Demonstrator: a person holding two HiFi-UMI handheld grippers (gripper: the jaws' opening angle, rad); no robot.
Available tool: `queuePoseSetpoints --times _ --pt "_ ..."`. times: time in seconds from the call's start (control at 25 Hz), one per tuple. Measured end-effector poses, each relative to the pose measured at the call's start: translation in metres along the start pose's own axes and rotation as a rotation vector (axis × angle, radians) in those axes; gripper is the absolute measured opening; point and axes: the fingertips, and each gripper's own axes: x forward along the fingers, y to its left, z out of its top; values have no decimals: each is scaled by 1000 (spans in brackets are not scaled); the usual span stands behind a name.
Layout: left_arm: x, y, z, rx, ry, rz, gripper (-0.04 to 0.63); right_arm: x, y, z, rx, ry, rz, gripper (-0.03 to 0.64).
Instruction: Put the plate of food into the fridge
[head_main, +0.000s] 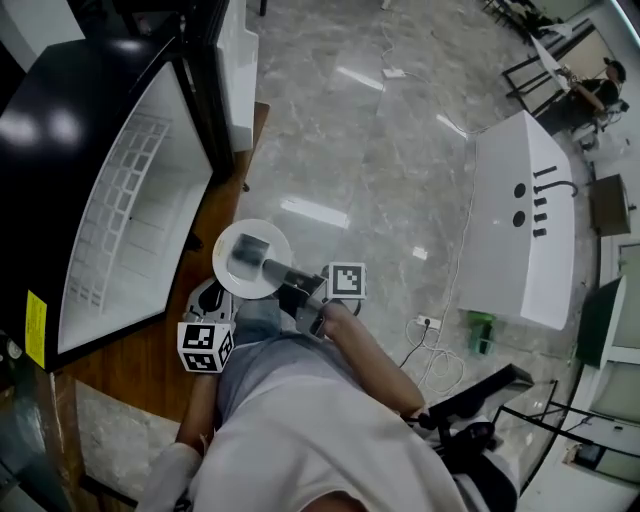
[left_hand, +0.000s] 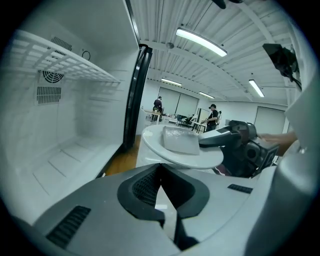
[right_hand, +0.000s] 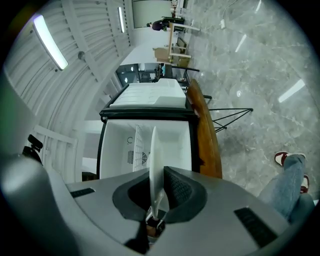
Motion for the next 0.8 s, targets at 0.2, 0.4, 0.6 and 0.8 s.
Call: queuePoseSetpoints --times 0.2,0.4,0.6,0.8 --pt "15 26 27 47 -84 36 18 46 12 27 2 85 58 32" --pt "23 81 79 15 -146 91 18 102 42 60 -5 174 67 32" --pt "22 136 88 -35 -189 134 18 158 65 69 -7 256 131 32" --pt "3 146 98 8 -259 177 18 190 102 72 -29 317 193 32"
